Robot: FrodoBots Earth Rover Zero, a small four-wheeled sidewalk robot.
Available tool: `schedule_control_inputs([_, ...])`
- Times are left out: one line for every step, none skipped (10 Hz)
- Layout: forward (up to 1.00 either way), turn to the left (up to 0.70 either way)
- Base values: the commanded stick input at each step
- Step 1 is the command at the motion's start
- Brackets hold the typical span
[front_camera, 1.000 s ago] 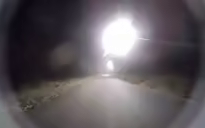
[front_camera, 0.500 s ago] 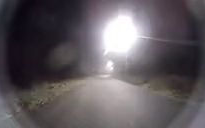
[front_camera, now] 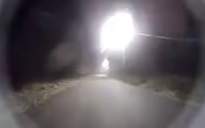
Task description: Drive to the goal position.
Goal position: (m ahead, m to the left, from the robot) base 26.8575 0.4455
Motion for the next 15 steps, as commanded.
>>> schedule_control_inputs([0.95, -0.02])
schedule_control_inputs([0.95, -0.01])
schedule_control_inputs([0.95, 0.0])
schedule_control_inputs([0.95, 0.0])
schedule_control_inputs([0.95, 0.02])
schedule_control_inputs([0.95, 0.06])
schedule_control_inputs([0.95, 0.12])
schedule_control_inputs([0.95, 0.16])
schedule_control_inputs([0.95, 0.08])
schedule_control_inputs([0.95, 0.07])
schedule_control_inputs([0.95, 0.07])
schedule_control_inputs([0.95, 0.06])
schedule_control_inputs([0.95, 0.06])
schedule_control_inputs([0.95, 0.05])
schedule_control_inputs([0.95, 0.05])
